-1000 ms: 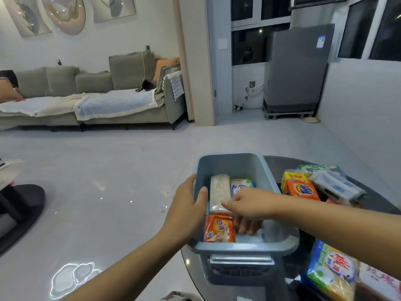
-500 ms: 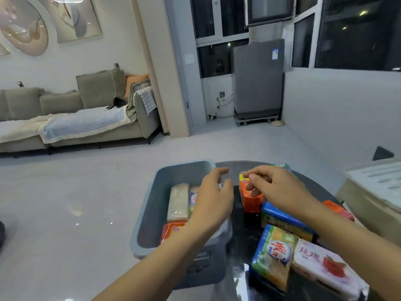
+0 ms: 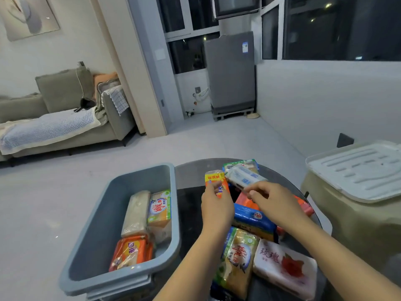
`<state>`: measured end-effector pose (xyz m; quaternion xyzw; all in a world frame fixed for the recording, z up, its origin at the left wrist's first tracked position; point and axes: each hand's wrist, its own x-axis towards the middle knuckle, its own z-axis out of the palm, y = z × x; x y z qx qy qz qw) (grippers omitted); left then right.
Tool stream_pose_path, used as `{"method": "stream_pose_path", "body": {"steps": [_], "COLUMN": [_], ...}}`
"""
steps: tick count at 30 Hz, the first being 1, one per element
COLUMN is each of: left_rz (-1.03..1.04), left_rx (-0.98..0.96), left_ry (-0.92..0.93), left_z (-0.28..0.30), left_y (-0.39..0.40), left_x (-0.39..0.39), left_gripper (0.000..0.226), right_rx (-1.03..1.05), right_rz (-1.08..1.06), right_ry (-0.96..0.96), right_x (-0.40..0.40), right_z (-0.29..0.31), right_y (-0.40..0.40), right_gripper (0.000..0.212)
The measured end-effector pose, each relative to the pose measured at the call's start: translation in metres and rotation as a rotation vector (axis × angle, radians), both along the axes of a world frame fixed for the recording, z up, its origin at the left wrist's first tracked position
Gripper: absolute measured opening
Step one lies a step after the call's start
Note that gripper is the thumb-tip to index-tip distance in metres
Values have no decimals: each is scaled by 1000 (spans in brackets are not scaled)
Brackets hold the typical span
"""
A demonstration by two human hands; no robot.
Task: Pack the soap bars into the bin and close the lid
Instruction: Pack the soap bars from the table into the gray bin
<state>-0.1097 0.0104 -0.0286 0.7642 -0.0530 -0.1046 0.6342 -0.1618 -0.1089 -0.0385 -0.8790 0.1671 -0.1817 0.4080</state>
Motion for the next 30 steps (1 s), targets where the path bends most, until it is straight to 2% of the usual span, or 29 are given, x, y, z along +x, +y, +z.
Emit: {"method": "stream_pose_path", "body": {"steps": [6,10,13,21,24,30], "left_rz": [-37,-62,-60,-77,-84,-116], "left_rx": [70,86,49,-8,-32,-128], "left_ry": [62,102,143,219,223,117], "left_z": [-34,-48,-48,-42,-42,-41], "left_y": [-5,-5,-4,1,1,9], "left_x": [8,7,6,5,4,0], "left_gripper": [32,29,27,28,29,28], "right_rx": [-66,-137,-176,-289,-348,-365], "right_rz": [87,156,161,163,146,75], "right_ry": [212,356,399,379,349,223], "right_x": [12,9,5,1,0,-4], "right_z": [-14,-20,-22,-28,-30,-30], "right_y": [-11,-17,-20,-20,-17,-10], "right_gripper": [20,38,42,45,39,35]}}
